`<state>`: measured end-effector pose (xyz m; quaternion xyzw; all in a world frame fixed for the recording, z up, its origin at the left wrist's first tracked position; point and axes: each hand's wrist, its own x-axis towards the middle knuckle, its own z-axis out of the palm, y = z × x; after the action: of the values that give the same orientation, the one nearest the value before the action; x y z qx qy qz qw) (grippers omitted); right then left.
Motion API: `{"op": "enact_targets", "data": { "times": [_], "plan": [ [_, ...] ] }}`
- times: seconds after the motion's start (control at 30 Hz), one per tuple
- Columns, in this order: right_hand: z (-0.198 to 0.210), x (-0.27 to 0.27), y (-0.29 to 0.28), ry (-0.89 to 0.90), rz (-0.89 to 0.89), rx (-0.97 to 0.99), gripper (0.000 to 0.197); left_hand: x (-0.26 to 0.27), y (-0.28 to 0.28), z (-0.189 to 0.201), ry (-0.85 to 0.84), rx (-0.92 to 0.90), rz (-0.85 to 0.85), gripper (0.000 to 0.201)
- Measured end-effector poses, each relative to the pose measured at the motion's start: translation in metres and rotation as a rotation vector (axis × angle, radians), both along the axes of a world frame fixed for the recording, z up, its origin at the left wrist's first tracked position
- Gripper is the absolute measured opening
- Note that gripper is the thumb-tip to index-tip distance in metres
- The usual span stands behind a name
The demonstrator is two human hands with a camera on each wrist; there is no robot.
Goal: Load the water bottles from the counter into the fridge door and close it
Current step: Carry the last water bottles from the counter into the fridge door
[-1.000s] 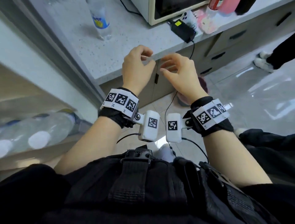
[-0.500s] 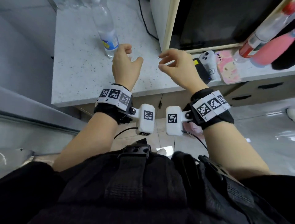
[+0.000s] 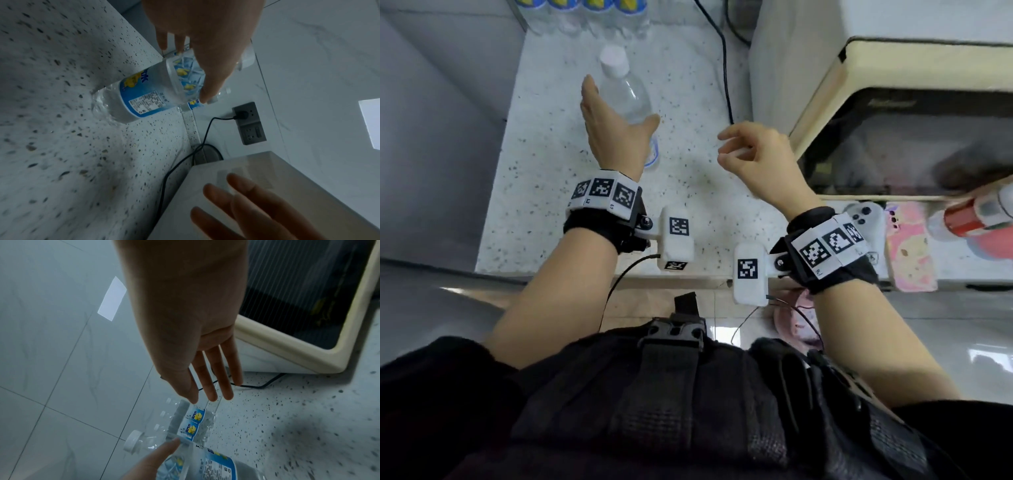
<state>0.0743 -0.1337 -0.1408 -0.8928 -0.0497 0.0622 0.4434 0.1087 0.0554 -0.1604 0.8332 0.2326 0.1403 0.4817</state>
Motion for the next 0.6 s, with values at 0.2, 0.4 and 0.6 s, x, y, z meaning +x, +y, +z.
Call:
{"op": "enact_targets", "data": {
  "times": [0.2, 0.4, 0.6],
  "plan": [
    [-0.012, 0.027, 0.011, 0.052, 0.054, -0.008, 0.022, 0.019, 0.012, -0.009, 0.009, 0.027, -0.030, 0.068],
    [-0.014, 0.025, 0.016, 0.077, 0.093, 0.008, 0.020, 0.005, 0.016, -0.008, 0.011, 0.125, 0.014, 0.054],
    [-0.011, -0.008, 0.012, 0.060, 0.149, 0.032, 0.020, -0.056, 0.002, -0.002, 0.036, 0.155, 0.028, 0.053]
  ]
}}
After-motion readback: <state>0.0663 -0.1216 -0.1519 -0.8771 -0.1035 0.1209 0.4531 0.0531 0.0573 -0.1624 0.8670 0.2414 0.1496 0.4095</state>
